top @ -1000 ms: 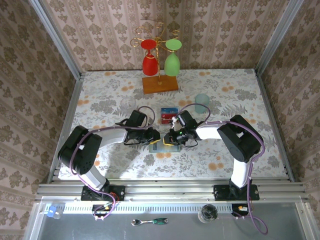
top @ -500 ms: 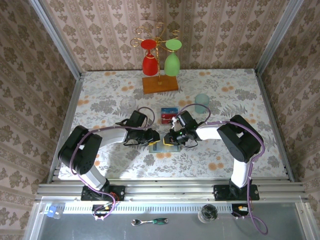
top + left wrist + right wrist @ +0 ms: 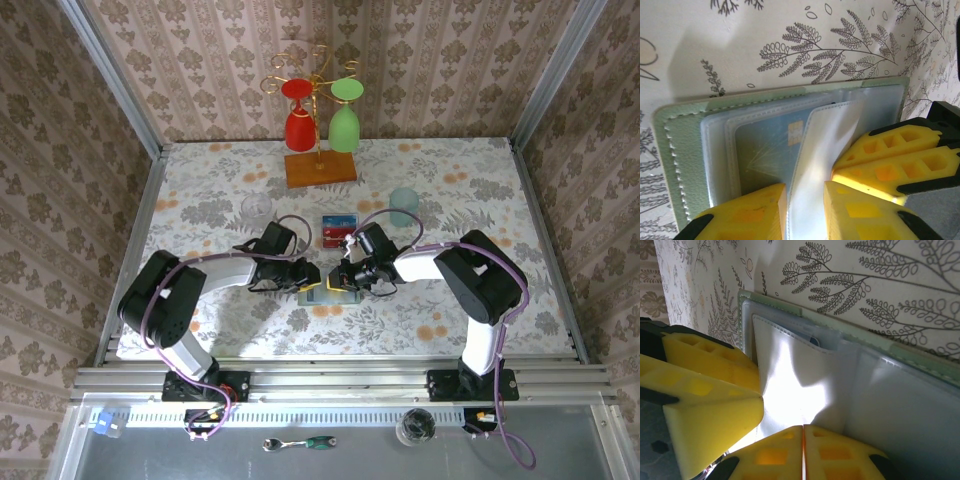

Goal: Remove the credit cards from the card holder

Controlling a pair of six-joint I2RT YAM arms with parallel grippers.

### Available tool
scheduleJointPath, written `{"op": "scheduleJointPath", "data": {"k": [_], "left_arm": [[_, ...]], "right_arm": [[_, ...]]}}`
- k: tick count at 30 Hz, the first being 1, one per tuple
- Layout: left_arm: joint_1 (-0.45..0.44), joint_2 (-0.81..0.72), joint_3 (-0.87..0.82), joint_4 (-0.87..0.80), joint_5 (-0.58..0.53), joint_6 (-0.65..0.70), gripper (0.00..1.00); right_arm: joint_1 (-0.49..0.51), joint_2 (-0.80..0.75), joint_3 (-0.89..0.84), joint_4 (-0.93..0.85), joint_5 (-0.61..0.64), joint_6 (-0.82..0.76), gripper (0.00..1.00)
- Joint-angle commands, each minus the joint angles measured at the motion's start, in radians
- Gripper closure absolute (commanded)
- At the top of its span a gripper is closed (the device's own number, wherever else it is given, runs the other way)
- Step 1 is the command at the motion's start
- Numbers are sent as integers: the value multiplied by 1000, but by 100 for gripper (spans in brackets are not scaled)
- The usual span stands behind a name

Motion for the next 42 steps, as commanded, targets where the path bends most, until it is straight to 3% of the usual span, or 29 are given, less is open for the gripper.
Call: {"op": "scheduleJointPath", "data": {"k": [1, 11, 19, 42], "left_arm": [[-10, 13, 14, -5, 13, -18, 75], [-15, -18, 22, 5, 9, -29, 82], [-18, -38, 37, 5, 11, -31, 80], [-93, 53, 163, -21, 36, -11, 79]], "right_arm": [[-4, 8, -21, -9, -16, -6, 91], [-4, -15, -20, 0, -22, -6, 87], [-5, -115, -9, -67, 3, -25, 82], [-92, -372, -50, -267, 128, -74, 81]]}}
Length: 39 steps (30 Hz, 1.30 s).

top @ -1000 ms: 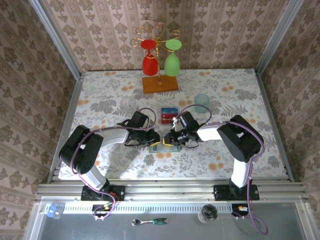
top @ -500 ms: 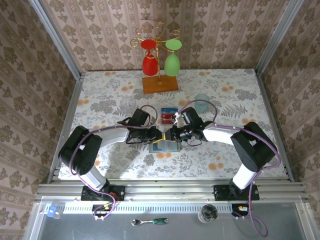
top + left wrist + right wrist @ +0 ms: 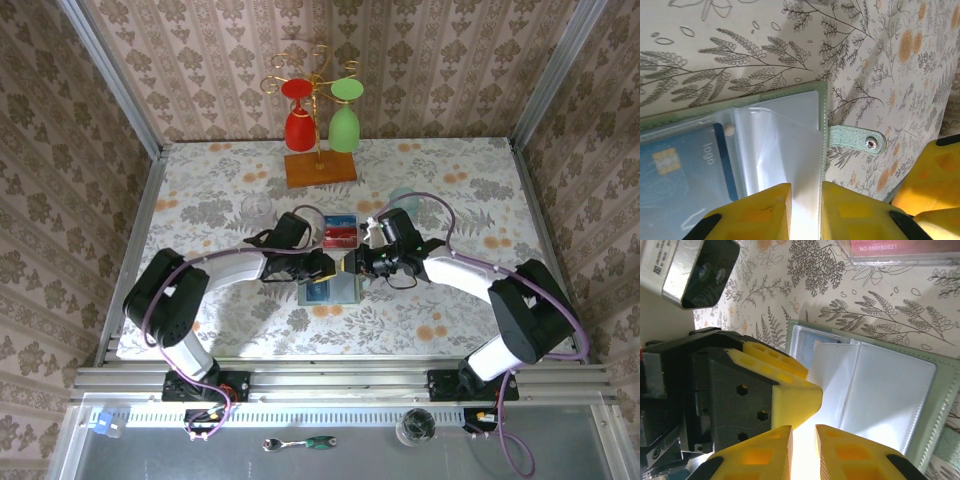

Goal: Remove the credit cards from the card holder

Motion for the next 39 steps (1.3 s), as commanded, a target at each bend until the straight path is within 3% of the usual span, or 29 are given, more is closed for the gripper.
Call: {"op": "scheduleJointPath", "data": {"k": [1, 11, 20, 27, 39], "left_arm": [[-14, 33, 42, -19, 21, 10, 79], [-37, 119, 94, 8, 42, 5, 78], [-45, 168, 123, 50, 67, -14, 70], [-42, 153, 142, 31, 66, 0, 66], [-5, 82, 98, 12, 45, 11, 68]], "right_arm": [[-14, -44, -20, -56, 37, -29, 81], [-34, -106, -40, -115, 64, -46, 81], [-37, -154, -52, -143, 78, -49, 78], [-37, -155, -48, -140, 75, -39, 75], [-37, -105, -29, -102, 40, -11, 75]]}}
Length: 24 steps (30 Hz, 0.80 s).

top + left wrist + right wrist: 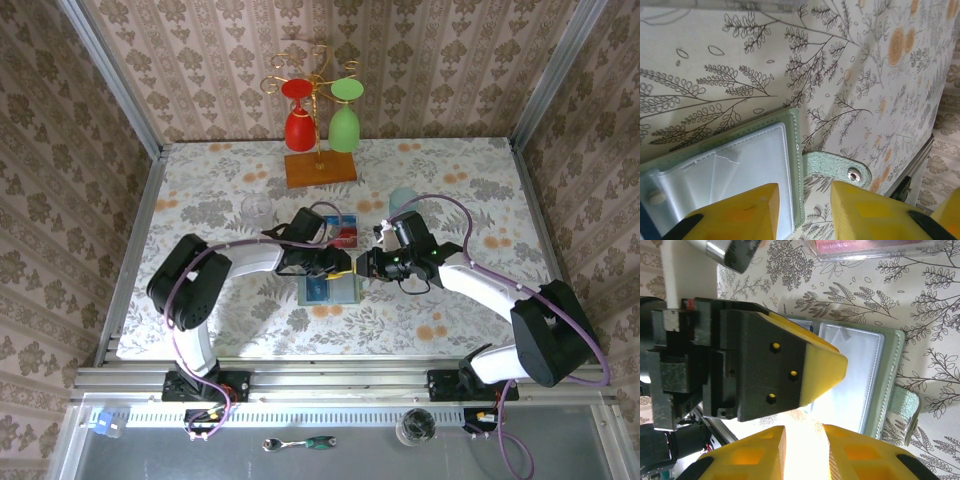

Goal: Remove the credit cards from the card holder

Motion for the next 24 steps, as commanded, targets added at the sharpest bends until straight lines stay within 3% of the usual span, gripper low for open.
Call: {"op": "scheduleJointPath", "data": {"k": [1, 24], "left_arm": [[24, -65, -30, -14, -2, 15, 69], [143, -261, -286, 28, -16, 12, 74]], "right_arm": [[-3, 34, 20, 23, -18, 19, 75], [117, 266, 171, 70, -33, 62, 76]]}}
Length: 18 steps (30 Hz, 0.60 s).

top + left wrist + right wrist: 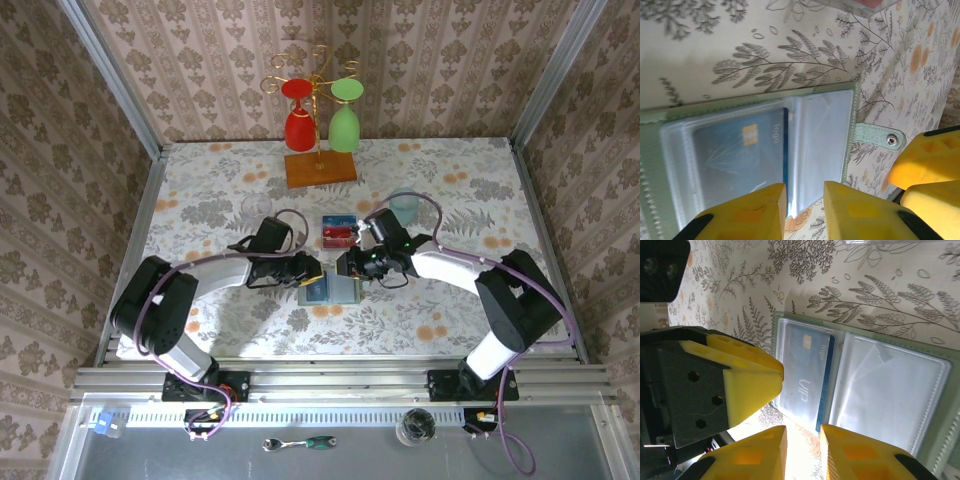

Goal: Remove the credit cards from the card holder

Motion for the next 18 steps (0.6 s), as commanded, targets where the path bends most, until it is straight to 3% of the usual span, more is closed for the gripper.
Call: {"op": "scheduleJointPath", "data": {"k": [1, 11, 18], "left_arm": [[19, -38, -36, 11, -3, 14, 74], [53, -71, -109, 35, 5, 18, 76], [53, -46, -114, 49, 7, 15, 87]], "right_arm": [[23, 41, 44, 18, -19, 15, 76], [65, 130, 94, 27, -15, 37, 76], [70, 164, 96, 33, -16, 45, 76]]}}
